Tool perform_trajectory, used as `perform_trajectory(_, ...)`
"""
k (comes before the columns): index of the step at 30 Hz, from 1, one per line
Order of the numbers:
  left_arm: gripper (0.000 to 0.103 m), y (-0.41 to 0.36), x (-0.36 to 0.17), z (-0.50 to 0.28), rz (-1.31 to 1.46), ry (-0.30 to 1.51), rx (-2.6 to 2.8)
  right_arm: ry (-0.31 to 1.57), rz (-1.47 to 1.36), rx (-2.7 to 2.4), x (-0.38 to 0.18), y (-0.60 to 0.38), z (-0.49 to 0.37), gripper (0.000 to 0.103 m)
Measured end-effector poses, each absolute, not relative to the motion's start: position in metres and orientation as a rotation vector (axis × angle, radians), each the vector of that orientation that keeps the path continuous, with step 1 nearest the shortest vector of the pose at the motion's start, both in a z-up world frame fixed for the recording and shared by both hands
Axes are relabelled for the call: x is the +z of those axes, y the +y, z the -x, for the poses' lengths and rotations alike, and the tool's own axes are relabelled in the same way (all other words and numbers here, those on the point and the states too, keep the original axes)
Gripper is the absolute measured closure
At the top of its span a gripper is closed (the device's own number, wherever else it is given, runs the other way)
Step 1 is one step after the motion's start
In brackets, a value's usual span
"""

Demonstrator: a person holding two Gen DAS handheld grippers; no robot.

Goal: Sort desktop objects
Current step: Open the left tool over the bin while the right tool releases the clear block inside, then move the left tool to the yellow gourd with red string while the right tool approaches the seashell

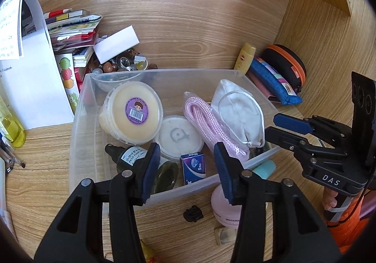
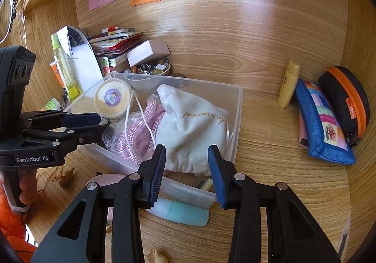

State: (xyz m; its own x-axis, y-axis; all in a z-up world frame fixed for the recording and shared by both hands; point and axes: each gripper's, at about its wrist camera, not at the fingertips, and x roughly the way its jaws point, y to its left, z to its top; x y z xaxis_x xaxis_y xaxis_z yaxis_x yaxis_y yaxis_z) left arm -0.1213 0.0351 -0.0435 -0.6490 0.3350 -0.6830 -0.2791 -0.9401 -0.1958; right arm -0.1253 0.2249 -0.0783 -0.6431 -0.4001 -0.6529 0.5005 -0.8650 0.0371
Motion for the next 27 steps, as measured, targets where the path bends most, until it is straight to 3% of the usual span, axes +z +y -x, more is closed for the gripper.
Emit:
perform_trajectory(4,0.052,0.035,-0.041,0.119,1.084,-0.105,2.583,0.199,-0.925,-2.467,-0.076,0.225,0.123,0.053)
perform_trajectory(8,0.049,0.037,-0.036,0.115,1.066,-0.099,2.574,0.212,-0.903,-2.477,-0.07,0.226,0.116,0.049)
perform_trajectory(11,0.041,0.037,-0.028,0.108,1.035,-0.083,2.597,0.22,-0.878,-2.5,-0.064,0.229,0.11,0.038)
perform_trajectory(17,0.029,0.03,-0.01,0.092,0.972,-0.09,2.648,0.212,-0.836,-2.543,-0.056,0.238,0.096,0.026)
perform_trajectory(20,0.021,0.024,-0.002,0.081,0.927,-0.074,2.709,0.208,-0.834,-2.546,-0.055,0.241,0.09,0.026)
perform_trajectory(22,0.011,0.018,0.0,0.074,0.903,-0.066,2.751,0.208,-0.834,-2.548,-0.055,0.243,0.085,0.025)
perform_trajectory(27,0.011,-0.003,-0.003,0.06,0.936,-0.086,2.806,0.208,-0.835,-2.56,-0.057,0.25,0.073,0.022)
